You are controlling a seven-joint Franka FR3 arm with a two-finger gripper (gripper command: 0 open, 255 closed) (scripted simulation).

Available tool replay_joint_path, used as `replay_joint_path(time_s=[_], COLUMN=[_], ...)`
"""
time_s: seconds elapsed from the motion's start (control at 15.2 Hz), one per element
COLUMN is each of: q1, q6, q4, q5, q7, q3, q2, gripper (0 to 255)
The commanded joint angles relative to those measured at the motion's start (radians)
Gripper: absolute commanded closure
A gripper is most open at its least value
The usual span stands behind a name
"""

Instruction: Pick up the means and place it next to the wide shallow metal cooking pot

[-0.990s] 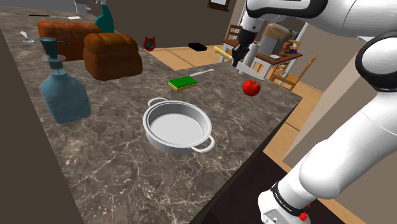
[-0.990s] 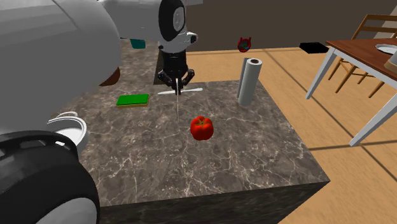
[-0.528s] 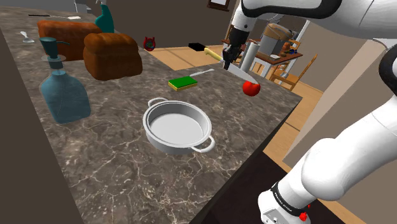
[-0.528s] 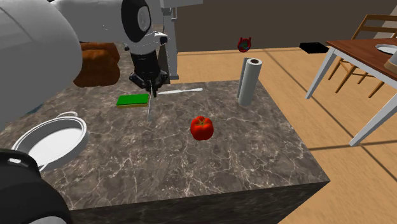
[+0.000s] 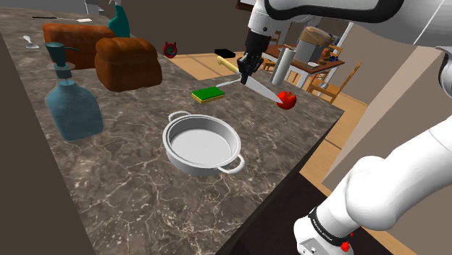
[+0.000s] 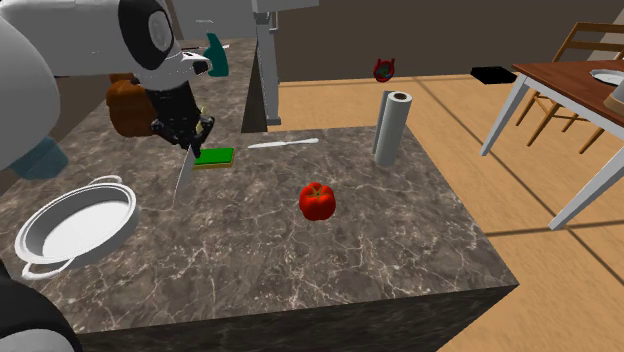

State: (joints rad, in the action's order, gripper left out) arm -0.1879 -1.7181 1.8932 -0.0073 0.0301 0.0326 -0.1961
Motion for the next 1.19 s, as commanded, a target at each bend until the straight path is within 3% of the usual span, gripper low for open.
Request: replay_joint_path(time_s=[0.0, 1.12], q1=[-0.027, -0.027], q6=[-0.002, -0.231], q4=[0.009, 0.229], q5=[0.006, 0.006], q7=[0.067, 0.068], q3=[-0.040, -0.040], q2=[-0.007, 0.002], gripper=[255, 255])
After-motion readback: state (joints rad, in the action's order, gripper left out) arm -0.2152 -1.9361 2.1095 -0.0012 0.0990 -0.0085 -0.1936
